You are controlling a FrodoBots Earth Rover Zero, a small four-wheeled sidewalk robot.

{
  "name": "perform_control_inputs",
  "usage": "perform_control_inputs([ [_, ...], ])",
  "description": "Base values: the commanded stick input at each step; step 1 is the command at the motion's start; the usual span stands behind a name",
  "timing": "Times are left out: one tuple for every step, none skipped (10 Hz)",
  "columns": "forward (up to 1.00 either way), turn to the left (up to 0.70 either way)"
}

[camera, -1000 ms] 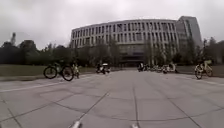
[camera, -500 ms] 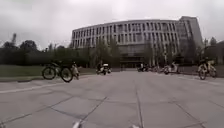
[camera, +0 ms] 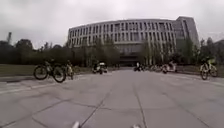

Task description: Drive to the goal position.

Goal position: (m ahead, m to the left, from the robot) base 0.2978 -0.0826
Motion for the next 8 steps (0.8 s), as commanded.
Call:
perform_control_inputs([
  [0.7,-0.28],
  [0.7,-0.28],
  [0.7,-0.28],
  [0.7,-0.26],
  [0.7,-0.21],
  [0.7,-0.15],
  [0.7,-0.09],
  [0.7,-0.03],
])
